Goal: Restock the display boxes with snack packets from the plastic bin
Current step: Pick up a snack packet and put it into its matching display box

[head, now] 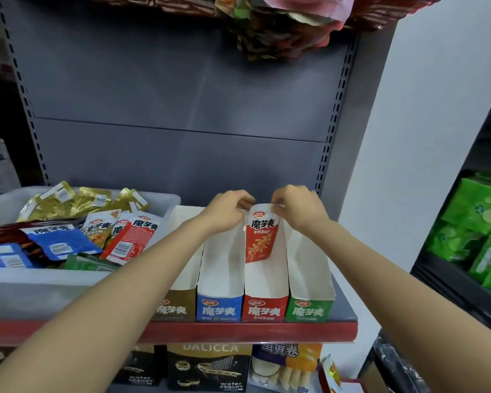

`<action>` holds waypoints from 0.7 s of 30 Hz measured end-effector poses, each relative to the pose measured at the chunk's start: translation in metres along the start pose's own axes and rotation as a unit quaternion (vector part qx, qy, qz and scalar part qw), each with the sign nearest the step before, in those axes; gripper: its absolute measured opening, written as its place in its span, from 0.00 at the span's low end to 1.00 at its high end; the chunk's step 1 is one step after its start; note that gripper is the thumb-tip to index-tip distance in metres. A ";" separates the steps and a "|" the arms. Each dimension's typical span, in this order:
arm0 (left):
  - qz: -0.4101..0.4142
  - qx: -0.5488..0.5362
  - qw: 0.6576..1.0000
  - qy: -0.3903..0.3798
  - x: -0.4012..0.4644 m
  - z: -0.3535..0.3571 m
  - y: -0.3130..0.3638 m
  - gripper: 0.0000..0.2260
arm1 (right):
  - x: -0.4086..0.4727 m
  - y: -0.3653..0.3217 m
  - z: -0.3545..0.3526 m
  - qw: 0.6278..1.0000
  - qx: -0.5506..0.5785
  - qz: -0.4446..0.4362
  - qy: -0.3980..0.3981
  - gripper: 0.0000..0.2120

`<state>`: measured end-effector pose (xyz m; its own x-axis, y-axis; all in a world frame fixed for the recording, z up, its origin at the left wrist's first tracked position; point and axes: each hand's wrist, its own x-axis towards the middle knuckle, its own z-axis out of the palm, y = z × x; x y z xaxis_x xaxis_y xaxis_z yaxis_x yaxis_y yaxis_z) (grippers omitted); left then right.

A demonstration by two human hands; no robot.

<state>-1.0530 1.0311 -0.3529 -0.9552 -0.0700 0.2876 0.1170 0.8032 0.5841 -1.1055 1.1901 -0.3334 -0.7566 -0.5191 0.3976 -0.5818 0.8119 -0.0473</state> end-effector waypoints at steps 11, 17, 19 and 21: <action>-0.021 -0.017 1.000 0.008 0.005 0.003 0.001 0.11 | 0.020 0.011 0.009 0.993 0.107 0.008 -0.051 0.08; -0.026 -0.006 1.000 0.006 0.004 0.003 0.003 0.13 | 0.028 0.011 0.012 0.994 0.084 0.009 -0.065 0.07; -0.029 -0.001 1.000 0.009 0.005 0.004 0.003 0.14 | 0.028 0.009 0.014 0.997 0.063 0.007 -0.046 0.07; -0.028 0.002 1.000 0.014 0.007 0.004 0.004 0.15 | 0.027 0.007 0.016 0.999 0.033 -0.006 -0.040 0.09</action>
<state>-1.0600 1.0360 -0.3521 -0.9525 -0.1311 0.2748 0.0620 0.8001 0.5967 -1.1343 1.1773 -0.3376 -0.7693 -0.5507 0.3239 -0.6074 0.7877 -0.1033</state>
